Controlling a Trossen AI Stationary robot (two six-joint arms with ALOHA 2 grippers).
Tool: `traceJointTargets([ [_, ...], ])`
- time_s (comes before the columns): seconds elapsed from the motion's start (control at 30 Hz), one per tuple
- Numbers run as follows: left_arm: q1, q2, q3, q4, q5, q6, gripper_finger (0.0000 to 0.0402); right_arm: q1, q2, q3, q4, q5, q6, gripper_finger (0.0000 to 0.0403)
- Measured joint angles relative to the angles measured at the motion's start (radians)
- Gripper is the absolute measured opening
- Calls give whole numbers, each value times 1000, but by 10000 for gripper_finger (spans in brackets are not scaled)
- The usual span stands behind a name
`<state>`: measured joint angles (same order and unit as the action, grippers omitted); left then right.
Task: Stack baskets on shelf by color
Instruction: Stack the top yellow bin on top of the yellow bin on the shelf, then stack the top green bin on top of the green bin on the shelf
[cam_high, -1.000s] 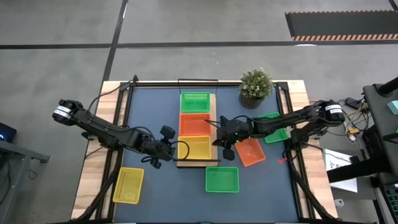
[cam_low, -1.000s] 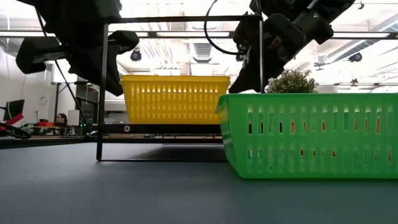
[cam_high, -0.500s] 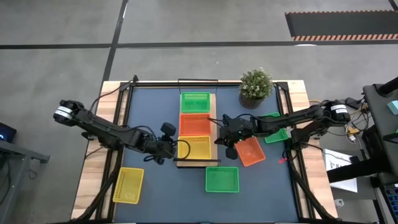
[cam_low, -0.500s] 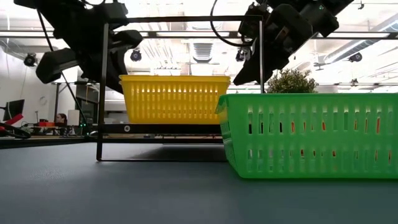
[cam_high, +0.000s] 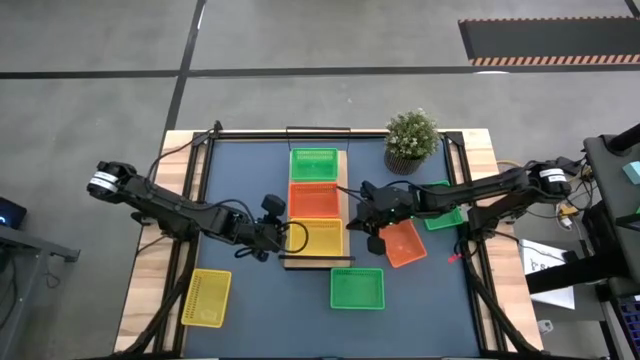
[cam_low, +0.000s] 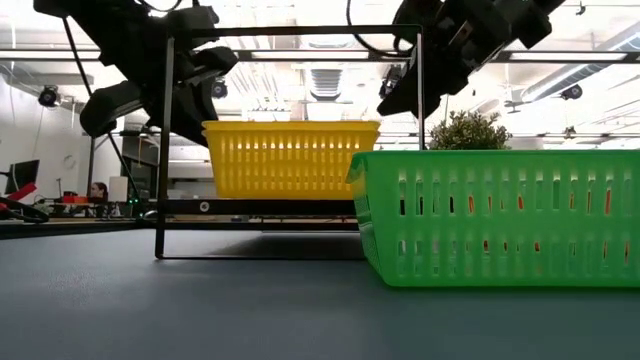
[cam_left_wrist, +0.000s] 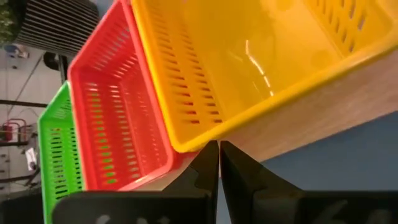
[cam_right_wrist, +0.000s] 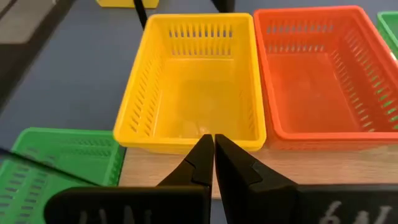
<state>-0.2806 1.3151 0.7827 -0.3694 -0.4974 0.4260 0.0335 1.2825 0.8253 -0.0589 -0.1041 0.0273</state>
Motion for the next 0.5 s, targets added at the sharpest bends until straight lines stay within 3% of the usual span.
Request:
traceJointTargets([
  [0.27, -12, -22, 8, -58, -10, -2, 0, 17, -68, 0, -116, 32, 10, 9],
  [0.5, -55, -101, 33, -34, -10, -25, 0, 21, -155, 91, -369, 99, 112, 9],
])
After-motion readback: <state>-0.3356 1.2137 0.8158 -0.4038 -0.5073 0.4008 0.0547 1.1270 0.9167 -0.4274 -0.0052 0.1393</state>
